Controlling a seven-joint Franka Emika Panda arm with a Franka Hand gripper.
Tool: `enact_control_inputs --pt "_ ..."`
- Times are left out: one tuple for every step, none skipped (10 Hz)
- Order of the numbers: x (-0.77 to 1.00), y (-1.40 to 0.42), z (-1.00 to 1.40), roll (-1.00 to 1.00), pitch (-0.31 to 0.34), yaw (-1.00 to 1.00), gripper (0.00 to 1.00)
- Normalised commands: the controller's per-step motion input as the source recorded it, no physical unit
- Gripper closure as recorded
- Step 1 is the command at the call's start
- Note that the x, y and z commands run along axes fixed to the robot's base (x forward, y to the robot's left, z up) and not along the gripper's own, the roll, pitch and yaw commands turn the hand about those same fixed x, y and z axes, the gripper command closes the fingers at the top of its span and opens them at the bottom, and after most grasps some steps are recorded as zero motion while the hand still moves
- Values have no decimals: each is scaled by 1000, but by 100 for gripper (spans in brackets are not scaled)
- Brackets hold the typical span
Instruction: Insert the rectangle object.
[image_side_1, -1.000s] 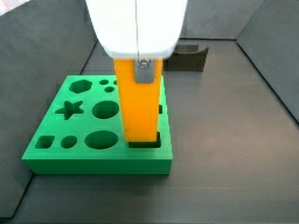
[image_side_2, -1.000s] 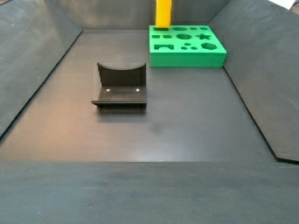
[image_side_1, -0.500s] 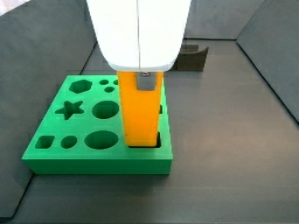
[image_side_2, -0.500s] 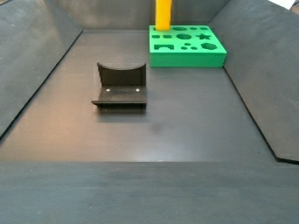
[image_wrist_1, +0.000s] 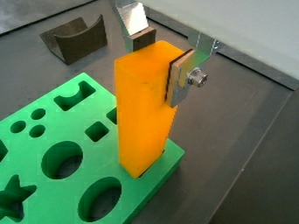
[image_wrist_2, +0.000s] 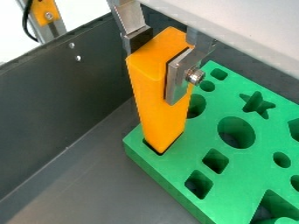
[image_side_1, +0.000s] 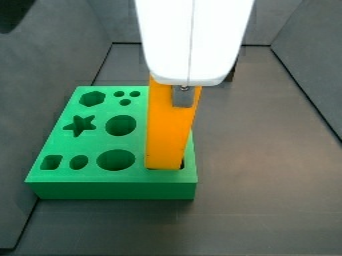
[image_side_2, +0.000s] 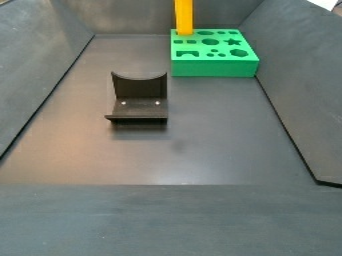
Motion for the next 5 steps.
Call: enact_control_inputs --pt "0 0 -197 60 -7 294 100" --pt "117 -9 -203 49 0 411 100" --pt "226 -23 -123 26 0 409 100" --pt "340 -120 -89 0 0 200 100" --pt "400 -171 -100 0 0 34 100"
